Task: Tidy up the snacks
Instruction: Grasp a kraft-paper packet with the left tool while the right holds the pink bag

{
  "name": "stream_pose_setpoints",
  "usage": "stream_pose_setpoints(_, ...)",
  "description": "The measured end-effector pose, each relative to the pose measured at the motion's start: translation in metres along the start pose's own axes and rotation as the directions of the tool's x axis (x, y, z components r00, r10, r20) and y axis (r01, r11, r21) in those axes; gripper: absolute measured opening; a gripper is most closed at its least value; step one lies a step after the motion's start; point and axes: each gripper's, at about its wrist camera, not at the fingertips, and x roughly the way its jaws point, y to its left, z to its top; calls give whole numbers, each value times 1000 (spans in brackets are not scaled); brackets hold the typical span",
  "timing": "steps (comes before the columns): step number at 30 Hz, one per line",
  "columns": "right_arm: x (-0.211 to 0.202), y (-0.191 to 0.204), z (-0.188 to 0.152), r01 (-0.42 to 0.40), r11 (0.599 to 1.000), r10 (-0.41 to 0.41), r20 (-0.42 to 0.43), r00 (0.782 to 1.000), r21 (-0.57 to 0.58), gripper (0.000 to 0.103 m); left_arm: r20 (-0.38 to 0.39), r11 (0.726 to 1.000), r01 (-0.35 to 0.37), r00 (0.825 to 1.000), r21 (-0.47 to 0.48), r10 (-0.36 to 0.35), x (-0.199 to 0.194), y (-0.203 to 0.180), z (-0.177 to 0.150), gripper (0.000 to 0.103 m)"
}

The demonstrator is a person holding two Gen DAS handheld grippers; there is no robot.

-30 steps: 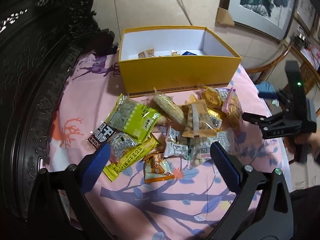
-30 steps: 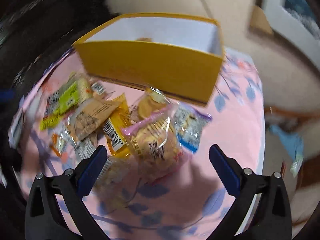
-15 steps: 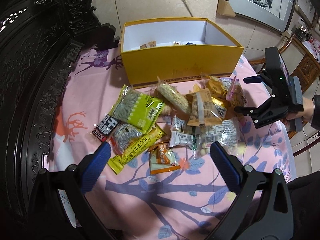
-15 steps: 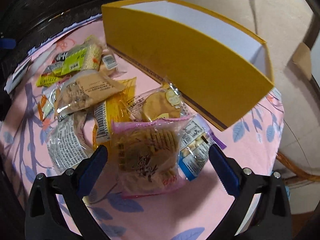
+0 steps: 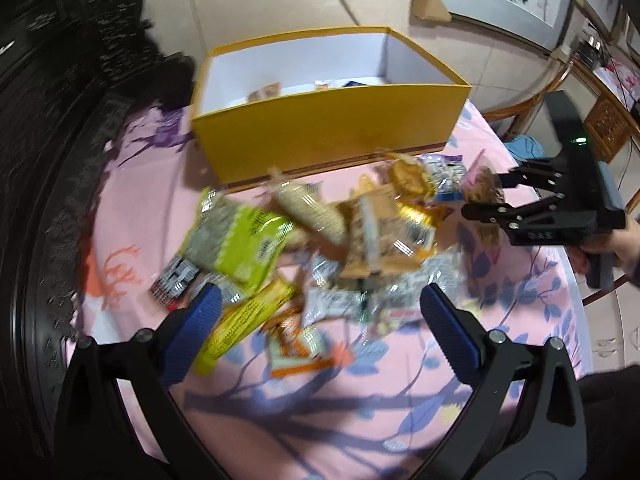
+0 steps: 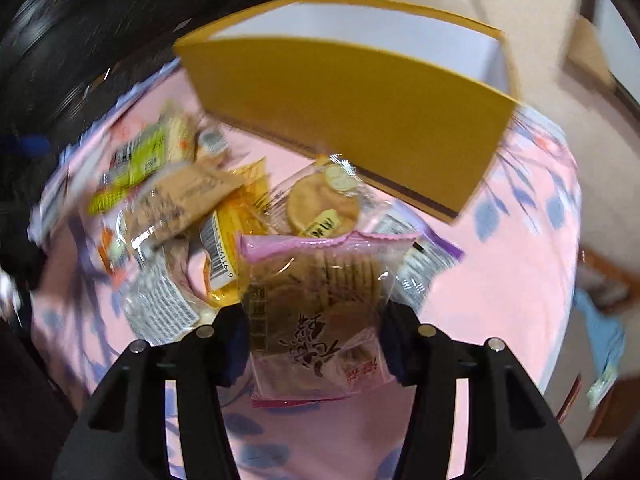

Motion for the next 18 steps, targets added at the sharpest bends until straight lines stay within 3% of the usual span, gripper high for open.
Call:
stream_pose_setpoints(7, -39, -1, -25, -27, 967, 6, 84, 996, 255, 54, -17, 994, 81, 996, -69, -82, 28, -20, 28, 101)
stream_pose_setpoints(11, -46, -3, -37, -46, 914, 1, 112, 994, 404, 54, -45, 981, 131, 989, -141, -138, 44, -21, 37, 101)
stream_pose_setpoints(15, -48, -3, -40, -93, 877, 27, 145, 989, 472, 54, -71, 968, 139, 985, -208, -157, 62, -19, 41, 101)
stream_pose_setpoints(18, -50, -1, -38, -101, 880, 29, 161, 987, 465, 54, -125, 976, 88, 986, -197, -114, 80, -24, 42, 101)
